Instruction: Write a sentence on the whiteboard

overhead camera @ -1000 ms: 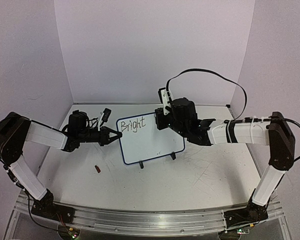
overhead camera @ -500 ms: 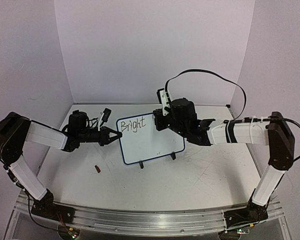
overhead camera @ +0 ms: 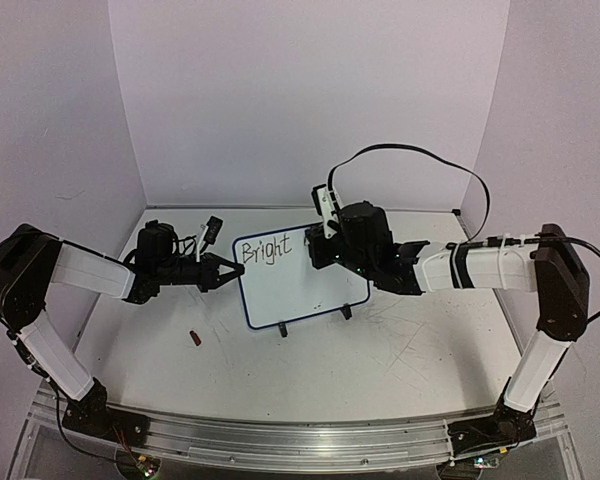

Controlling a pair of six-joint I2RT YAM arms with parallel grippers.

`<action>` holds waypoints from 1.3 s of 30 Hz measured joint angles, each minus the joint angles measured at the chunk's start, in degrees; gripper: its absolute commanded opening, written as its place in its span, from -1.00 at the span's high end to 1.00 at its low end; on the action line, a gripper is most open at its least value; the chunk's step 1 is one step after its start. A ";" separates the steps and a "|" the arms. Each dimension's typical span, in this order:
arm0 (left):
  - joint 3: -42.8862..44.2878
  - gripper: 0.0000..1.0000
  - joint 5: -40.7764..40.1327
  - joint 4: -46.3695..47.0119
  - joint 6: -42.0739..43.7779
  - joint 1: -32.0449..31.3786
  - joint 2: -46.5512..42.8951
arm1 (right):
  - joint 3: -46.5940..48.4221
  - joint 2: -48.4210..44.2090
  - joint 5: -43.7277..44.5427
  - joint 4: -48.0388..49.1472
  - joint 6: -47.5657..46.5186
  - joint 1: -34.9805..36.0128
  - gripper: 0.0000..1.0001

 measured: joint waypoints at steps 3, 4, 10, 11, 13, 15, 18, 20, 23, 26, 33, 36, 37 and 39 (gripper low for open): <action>0.00 1.00 -0.02 0.00 0.00 -0.02 0.00 | -0.22 0.00 0.06 -0.04 0.12 0.06 1.00; 0.00 1.00 -0.02 0.00 0.00 -0.02 0.00 | -0.25 0.00 0.16 -0.04 0.13 0.09 1.00; 0.06 1.00 -0.04 -0.02 0.00 -0.04 0.00 | -0.25 0.00 1.74 -0.25 0.32 0.24 1.00; 0.08 1.00 -0.09 -0.02 0.00 -0.06 0.00 | -0.25 0.00 2.09 -0.33 0.32 0.27 1.00; 0.09 1.00 -0.23 -0.02 0.00 -0.12 0.00 | -0.25 0.00 2.63 -0.39 0.30 0.30 1.00; 0.09 1.00 -0.32 -0.02 0.00 -0.13 0.00 | -0.25 -0.02 3.37 -0.43 0.29 0.32 1.00; 0.09 1.00 -0.42 -0.02 0.00 -0.16 0.00 | -0.25 -0.03 4.28 -0.44 0.27 0.32 1.00; 0.09 1.00 -0.46 -0.02 -0.02 -0.17 0.00 | -0.25 -0.05 4.95 -0.43 0.25 0.32 1.00; 0.11 1.00 -0.46 -0.02 -0.02 -0.17 0.00 | -0.25 -0.08 5.72 -0.32 0.08 0.32 1.00; 0.17 1.00 -0.46 -0.07 -0.02 -0.20 0.00 | -0.25 -0.09 6.27 0.02 -0.12 0.32 1.00; 0.44 1.00 -0.48 -0.47 -0.02 -0.22 0.00 | -0.07 -0.09 7.02 1.17 -0.82 0.04 1.00; 0.44 1.00 -0.50 -0.48 0.00 -0.22 0.00 | 0.11 -0.09 7.16 1.59 -1.00 -0.14 1.00; 0.44 1.00 -0.50 -0.48 0.00 -0.22 0.00 | 0.12 -0.09 7.23 1.73 -1.01 -0.17 1.00; 0.44 1.00 -0.50 -0.49 0.00 -0.22 0.00 | 0.24 -0.09 7.37 1.85 -1.08 -0.23 1.00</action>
